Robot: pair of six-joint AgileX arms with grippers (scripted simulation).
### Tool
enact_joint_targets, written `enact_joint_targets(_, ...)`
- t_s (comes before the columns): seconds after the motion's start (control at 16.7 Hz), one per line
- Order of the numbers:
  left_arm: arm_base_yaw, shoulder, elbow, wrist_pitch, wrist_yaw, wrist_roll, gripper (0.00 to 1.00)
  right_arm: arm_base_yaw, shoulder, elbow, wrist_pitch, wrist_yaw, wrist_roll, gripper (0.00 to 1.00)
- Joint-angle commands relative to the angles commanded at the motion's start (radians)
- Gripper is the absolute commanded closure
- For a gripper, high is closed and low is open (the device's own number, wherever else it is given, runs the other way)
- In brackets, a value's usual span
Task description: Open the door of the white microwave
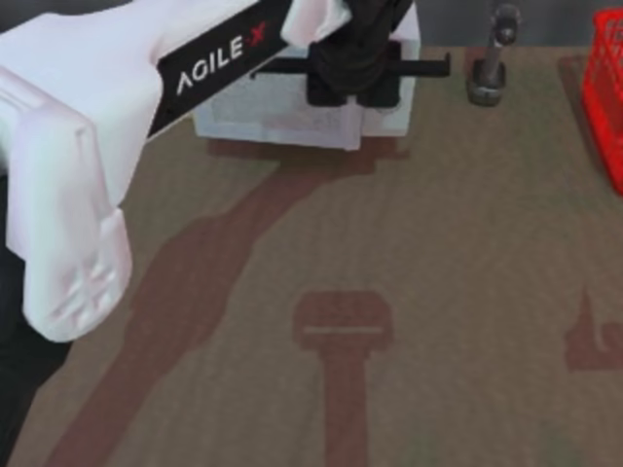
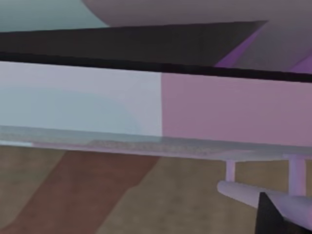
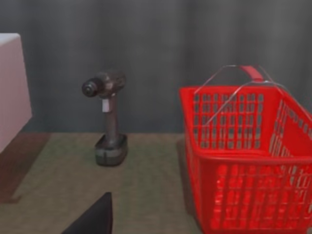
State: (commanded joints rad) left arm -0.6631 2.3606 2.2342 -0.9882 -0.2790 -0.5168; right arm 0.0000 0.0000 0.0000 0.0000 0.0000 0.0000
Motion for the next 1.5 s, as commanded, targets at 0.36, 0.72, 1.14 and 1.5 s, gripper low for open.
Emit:
enact_joint_targets(0.36,0.000,0.000,0.000,0.000,0.000,0.000,1.00,0.000,0.000,0.000,0.000,0.000,0.000,0.00)
enact_joint_targets(0.72,0.000,0.000,0.000,0.000,0.000,0.000,1.00,0.000,0.000,0.000,0.000,0.000,0.000,0.00)
enact_joint_targets(1.14,0.000,-0.036,-0.059,0.034,0.013,0.024,1.00,0.000,0.000,0.000,0.000,0.000,0.000,0.00)
enact_joint_targets(1.5,0.002,-0.043,-0.076,0.041,0.015,0.032,1.00,0.000,0.000,0.000,0.000,0.000,0.000,0.00)
